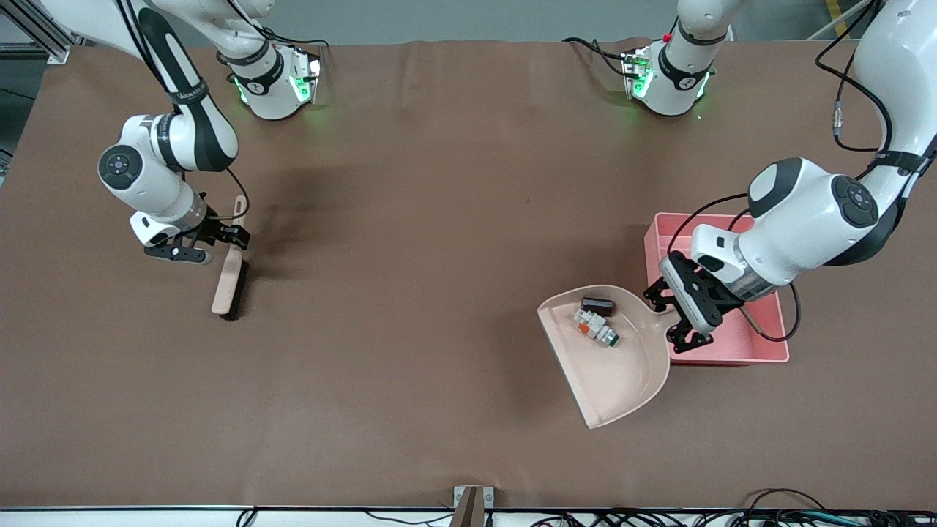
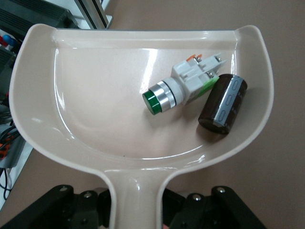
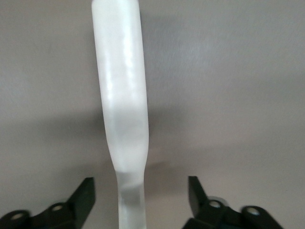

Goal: Clean e-waste and dump in bin
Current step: 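Carry the dustpan with the left gripper over the pink bin, then tilt the dustpan with the left gripper to dump the parts into the bin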

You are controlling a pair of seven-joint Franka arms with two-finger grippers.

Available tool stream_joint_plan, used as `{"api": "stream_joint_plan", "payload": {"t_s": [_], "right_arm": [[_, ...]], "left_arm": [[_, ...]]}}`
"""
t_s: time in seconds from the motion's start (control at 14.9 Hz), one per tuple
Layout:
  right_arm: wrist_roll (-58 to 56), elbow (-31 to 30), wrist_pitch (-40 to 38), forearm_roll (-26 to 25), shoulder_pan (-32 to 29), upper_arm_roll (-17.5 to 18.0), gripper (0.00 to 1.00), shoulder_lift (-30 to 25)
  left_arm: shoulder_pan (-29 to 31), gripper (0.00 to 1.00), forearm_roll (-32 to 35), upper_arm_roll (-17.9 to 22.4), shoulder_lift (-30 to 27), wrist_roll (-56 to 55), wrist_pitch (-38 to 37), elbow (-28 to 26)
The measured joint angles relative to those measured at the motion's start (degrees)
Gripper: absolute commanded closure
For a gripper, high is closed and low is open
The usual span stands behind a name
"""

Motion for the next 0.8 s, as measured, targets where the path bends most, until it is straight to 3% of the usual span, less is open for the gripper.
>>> {"api": "stream_joint_plan", "payload": {"t_s": [0.2, 0.4, 0.54, 0.8], "right_arm": [[0.0, 2.2, 0.1, 0.0, -0.1, 0.0, 0.0, 0.0], [-0.1, 5.4, -1.8, 0.0, 0.0, 0.3, 0.0, -0.1], [-0.1, 9.8, -10.2, 0.0, 0.5, 0.8, 0.0, -1.2], [-0.1, 24.7, -32.6, 0.0, 1.3, 1.0, 0.0, -7.2]], "left_arm": [[1.3, 0.99, -0.7, 0.9, -0.4, 4.6, -3.7, 1.9], [2.4, 0.99, -5.9, 2.7, -0.7, 13.5, -9.1, 5.1], [2.5, 0.99, -8.3, 4.7, -0.8, 19.7, -13.0, 7.7], [2.4, 0.99, -12.9, 9.7, -1.5, 31.5, -18.1, 10.9]]}}
